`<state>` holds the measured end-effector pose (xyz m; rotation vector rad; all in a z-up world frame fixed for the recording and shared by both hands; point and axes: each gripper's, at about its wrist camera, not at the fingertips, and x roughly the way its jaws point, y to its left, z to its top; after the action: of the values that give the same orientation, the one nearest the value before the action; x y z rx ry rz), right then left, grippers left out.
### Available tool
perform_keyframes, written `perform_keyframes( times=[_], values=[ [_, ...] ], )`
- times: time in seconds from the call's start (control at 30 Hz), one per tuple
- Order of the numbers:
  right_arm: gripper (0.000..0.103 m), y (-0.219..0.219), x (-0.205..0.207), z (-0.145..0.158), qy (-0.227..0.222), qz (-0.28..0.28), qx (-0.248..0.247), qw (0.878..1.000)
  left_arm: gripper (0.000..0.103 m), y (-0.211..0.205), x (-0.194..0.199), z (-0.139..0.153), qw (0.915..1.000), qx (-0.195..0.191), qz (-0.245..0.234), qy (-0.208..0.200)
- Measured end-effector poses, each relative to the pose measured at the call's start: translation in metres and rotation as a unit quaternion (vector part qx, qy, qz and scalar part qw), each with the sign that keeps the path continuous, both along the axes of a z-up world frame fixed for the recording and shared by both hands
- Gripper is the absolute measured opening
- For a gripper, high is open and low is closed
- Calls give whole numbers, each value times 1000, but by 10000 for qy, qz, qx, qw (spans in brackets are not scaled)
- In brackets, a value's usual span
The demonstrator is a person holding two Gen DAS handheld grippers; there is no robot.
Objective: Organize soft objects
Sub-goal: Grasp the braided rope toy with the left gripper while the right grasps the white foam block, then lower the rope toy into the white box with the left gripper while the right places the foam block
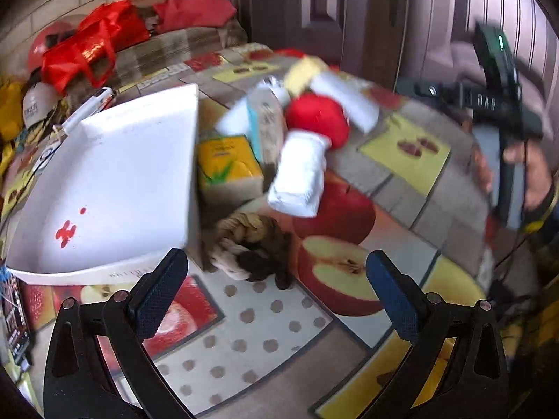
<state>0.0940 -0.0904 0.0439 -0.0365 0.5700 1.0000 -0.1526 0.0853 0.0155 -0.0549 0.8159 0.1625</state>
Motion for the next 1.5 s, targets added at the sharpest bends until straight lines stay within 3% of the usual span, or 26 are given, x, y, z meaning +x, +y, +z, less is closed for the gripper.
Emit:
perform_keyframes(
  times=[0.1, 0.2, 0.3, 0.43, 0.63, 0.77, 0.93, 0.97, 1.0, 1.1, 1.17, 1.3, 1.5],
  values=[
    [103, 19, -4, -6, -80, 275, -345, 9990, 103, -1, 12, -6, 9993, -323, -33, 159],
    [103, 33, -5, -6, -209, 416, -547, 9974, 103, 3, 23, -11, 9989, -343, 96, 297],
    [103, 50, -3, -6, -376, 447, -716, 9957, 103, 15, 24, -12, 9973, -640, 205, 307],
    [98, 72, 2, -15, -332, 546, -968, 9932, 101, 20, 28, -14, 9957, -799, 277, 371],
    [94, 81, 8, -19, 24, 711, -825, 9941, 92, 13, 42, -15, 9972, -523, 191, 492],
    [94, 76, 13, -16, 126, 657, -651, 9956, 90, 17, 41, -14, 9969, -604, 198, 454],
    [93, 71, 21, -15, 304, 614, -574, 9960, 77, 13, 46, -15, 9978, -428, 168, 482],
    [81, 74, 22, -16, 356, 666, -629, 9952, 68, 12, 46, -15, 9980, -393, 165, 476],
    [59, 78, 22, -19, 442, 768, -709, 9935, 46, 12, 45, -13, 9982, -366, 176, 436],
    [57, 76, 24, -21, 665, 858, -603, 9923, 38, 14, 42, -11, 9981, -489, 184, 333],
    [57, 72, 21, -19, 556, 795, -620, 9934, 38, 15, 39, -8, 9983, -483, 235, 208],
    [57, 47, 14, -5, 466, 692, -150, 9964, 38, 11, 27, 5, 9988, -302, 321, -213],
    [57, 13, -29, 33, -567, 405, 1039, 9922, 38, 10, 2, 25, 9920, 185, 739, -1005]
  ],
)
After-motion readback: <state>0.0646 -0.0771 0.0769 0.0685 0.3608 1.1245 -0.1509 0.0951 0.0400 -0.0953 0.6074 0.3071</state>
